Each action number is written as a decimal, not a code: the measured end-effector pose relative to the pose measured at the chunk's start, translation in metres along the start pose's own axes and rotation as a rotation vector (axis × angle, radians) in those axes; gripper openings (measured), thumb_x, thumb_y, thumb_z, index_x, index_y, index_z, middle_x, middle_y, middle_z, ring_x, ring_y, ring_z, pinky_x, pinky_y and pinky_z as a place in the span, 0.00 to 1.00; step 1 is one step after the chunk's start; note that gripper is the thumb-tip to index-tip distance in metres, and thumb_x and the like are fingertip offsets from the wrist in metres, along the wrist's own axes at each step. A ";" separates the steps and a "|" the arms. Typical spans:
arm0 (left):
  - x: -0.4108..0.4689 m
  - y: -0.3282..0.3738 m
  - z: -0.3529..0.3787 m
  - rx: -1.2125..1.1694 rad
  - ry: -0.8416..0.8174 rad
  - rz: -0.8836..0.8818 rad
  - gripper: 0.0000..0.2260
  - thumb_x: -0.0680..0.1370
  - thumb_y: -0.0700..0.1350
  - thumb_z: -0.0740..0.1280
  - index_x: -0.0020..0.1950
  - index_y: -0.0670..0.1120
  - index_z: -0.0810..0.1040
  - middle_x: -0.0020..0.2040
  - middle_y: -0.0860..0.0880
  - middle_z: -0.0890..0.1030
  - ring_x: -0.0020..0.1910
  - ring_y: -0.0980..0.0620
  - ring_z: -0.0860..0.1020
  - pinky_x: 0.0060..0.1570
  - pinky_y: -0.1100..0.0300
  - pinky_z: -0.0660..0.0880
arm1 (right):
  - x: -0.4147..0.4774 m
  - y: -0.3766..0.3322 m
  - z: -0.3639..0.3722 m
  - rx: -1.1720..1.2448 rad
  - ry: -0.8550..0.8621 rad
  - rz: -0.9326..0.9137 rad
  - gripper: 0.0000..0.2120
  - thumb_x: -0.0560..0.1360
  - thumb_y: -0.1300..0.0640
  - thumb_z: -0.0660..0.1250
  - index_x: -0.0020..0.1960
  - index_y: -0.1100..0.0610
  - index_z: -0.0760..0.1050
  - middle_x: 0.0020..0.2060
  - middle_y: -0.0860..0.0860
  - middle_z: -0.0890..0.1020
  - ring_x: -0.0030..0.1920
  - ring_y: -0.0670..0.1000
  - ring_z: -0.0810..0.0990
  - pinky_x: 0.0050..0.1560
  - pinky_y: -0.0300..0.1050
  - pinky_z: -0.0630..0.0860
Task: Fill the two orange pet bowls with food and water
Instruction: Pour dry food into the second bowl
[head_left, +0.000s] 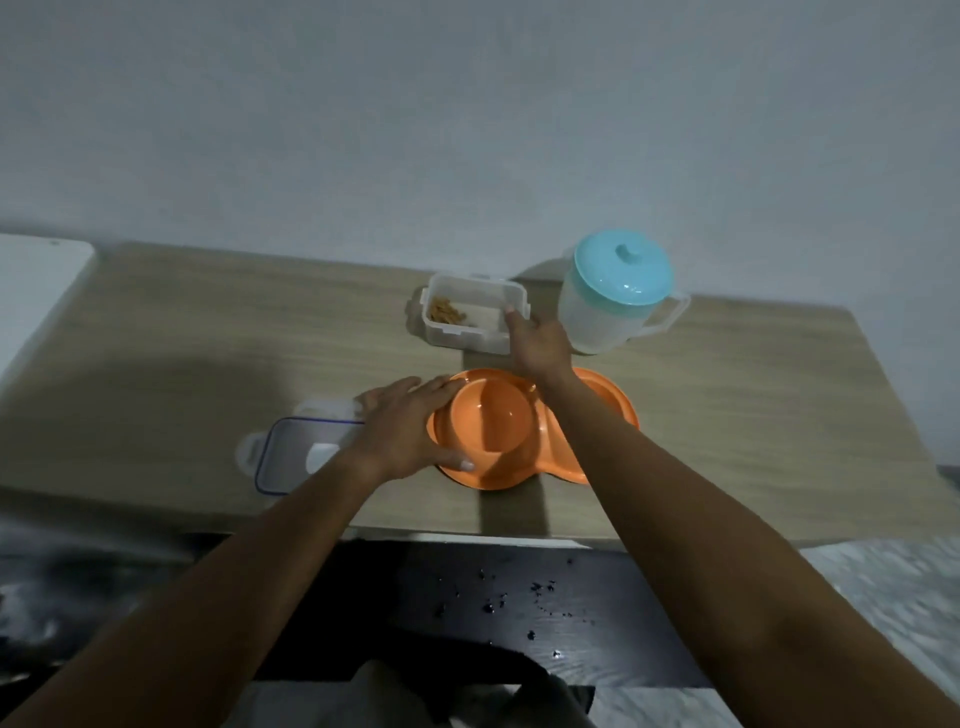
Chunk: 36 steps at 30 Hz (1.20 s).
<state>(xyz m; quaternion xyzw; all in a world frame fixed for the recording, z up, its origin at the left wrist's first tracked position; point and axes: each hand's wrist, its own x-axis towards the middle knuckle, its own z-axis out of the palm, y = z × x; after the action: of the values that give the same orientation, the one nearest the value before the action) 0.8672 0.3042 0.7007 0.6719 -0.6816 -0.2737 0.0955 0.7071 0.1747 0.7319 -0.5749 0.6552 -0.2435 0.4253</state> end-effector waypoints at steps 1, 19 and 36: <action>0.000 0.000 0.000 0.009 -0.004 0.005 0.51 0.63 0.68 0.76 0.80 0.59 0.56 0.80 0.54 0.60 0.79 0.45 0.55 0.73 0.47 0.51 | 0.008 -0.001 0.004 0.007 -0.005 0.048 0.29 0.82 0.42 0.60 0.71 0.64 0.74 0.66 0.62 0.80 0.67 0.63 0.77 0.65 0.53 0.73; 0.002 -0.014 0.006 0.019 -0.059 0.048 0.52 0.64 0.67 0.76 0.81 0.61 0.51 0.82 0.55 0.54 0.80 0.44 0.50 0.74 0.40 0.47 | -0.013 -0.010 -0.021 0.400 -0.046 0.246 0.12 0.81 0.57 0.65 0.60 0.63 0.75 0.54 0.61 0.82 0.54 0.61 0.82 0.49 0.55 0.84; 0.002 0.012 -0.009 -0.091 -0.024 0.045 0.51 0.55 0.69 0.78 0.74 0.63 0.62 0.69 0.55 0.73 0.70 0.47 0.69 0.68 0.46 0.63 | -0.081 0.013 -0.131 0.548 -0.158 0.173 0.17 0.76 0.60 0.72 0.64 0.61 0.78 0.58 0.58 0.85 0.57 0.59 0.84 0.50 0.51 0.85</action>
<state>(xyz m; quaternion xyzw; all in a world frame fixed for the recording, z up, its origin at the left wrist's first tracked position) 0.8610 0.2998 0.7139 0.6480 -0.6844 -0.3104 0.1239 0.5882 0.2334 0.8124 -0.3981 0.5765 -0.3288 0.6333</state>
